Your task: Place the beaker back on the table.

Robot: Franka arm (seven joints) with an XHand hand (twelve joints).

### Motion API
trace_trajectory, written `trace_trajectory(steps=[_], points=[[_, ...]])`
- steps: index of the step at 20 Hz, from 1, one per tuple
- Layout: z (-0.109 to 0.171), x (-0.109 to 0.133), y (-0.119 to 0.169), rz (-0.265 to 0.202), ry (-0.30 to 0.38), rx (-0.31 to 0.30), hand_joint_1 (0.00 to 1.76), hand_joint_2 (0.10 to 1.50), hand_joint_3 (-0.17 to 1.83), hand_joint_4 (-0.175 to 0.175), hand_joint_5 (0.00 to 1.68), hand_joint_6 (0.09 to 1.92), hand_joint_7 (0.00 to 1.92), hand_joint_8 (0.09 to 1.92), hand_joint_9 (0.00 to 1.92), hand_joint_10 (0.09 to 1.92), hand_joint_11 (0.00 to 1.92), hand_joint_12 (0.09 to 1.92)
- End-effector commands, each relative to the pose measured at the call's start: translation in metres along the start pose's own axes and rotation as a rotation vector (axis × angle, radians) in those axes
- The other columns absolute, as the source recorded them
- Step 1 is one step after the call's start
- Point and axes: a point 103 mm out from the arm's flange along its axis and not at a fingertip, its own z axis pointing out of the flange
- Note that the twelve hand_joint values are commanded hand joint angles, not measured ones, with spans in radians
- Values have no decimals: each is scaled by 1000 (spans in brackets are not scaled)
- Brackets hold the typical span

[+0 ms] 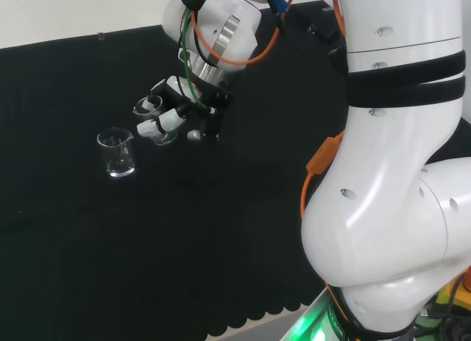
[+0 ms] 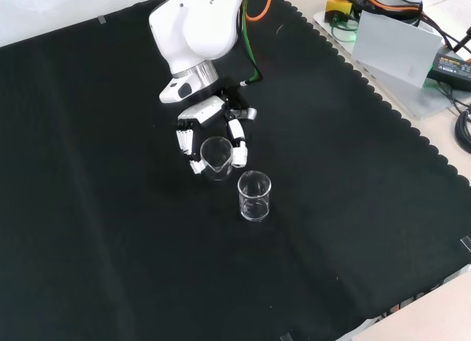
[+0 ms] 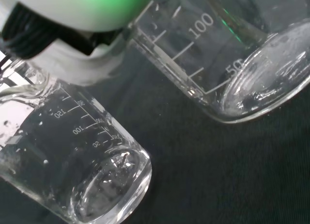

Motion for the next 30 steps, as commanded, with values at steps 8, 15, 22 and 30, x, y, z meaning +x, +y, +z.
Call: trace_trajectory(steps=[8,15,22,30], points=[[8,-9,1,7,-27,-4,1171,599,848,-80,1184,922,1488,656,1391,645,1239,791],[12,-14,7,4,-20,4,1172,599,844,-86,1185,918,1488,649,1388,639,1240,790],[14,-17,7,9,-20,7,1172,599,844,-89,1187,915,1488,644,1387,636,1242,790],[19,-23,3,-2,-4,36,1165,622,809,-72,1173,917,1462,628,1365,620,1243,798]])
